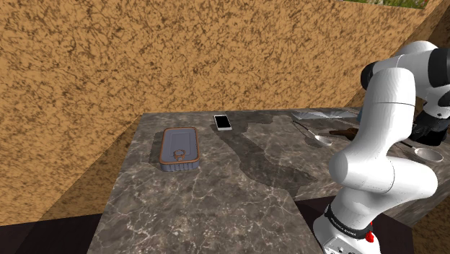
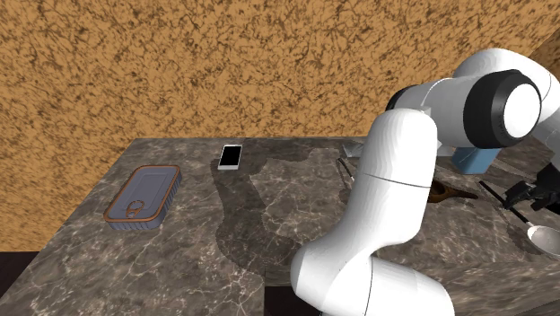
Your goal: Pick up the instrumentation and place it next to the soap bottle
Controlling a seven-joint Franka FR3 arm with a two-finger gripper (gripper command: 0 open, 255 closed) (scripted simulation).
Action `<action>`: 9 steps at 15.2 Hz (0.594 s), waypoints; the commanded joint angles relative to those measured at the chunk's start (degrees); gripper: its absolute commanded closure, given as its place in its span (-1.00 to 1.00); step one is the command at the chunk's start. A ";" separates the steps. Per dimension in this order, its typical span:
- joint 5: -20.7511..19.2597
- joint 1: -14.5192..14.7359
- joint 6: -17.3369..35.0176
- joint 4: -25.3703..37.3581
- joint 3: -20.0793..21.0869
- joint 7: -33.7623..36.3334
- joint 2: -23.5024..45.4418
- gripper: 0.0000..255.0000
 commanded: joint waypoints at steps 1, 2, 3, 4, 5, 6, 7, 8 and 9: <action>-1.65 0.27 -2.75 1.80 -1.24 1.06 -1.53 -1.00; -2.21 0.23 -3.90 2.68 -1.65 1.41 -2.01 -1.00; -2.21 0.23 -3.90 2.68 -1.64 1.41 -2.02 -1.00; -2.21 0.24 -3.89 2.67 -1.65 1.41 -2.02 -1.00; -2.21 0.23 -3.90 2.68 -1.65 1.41 -2.02 -1.00; -2.21 0.23 -3.90 2.68 -1.65 1.41 -2.02 -1.00; -2.21 0.23 -3.90 2.68 -1.65 1.41 -2.02 -1.00; -2.21 0.23 -3.90 2.68 -1.65 1.41 -2.02 -1.00; -2.21 0.23 -3.90 2.68 -1.65 1.41 -2.02 -1.00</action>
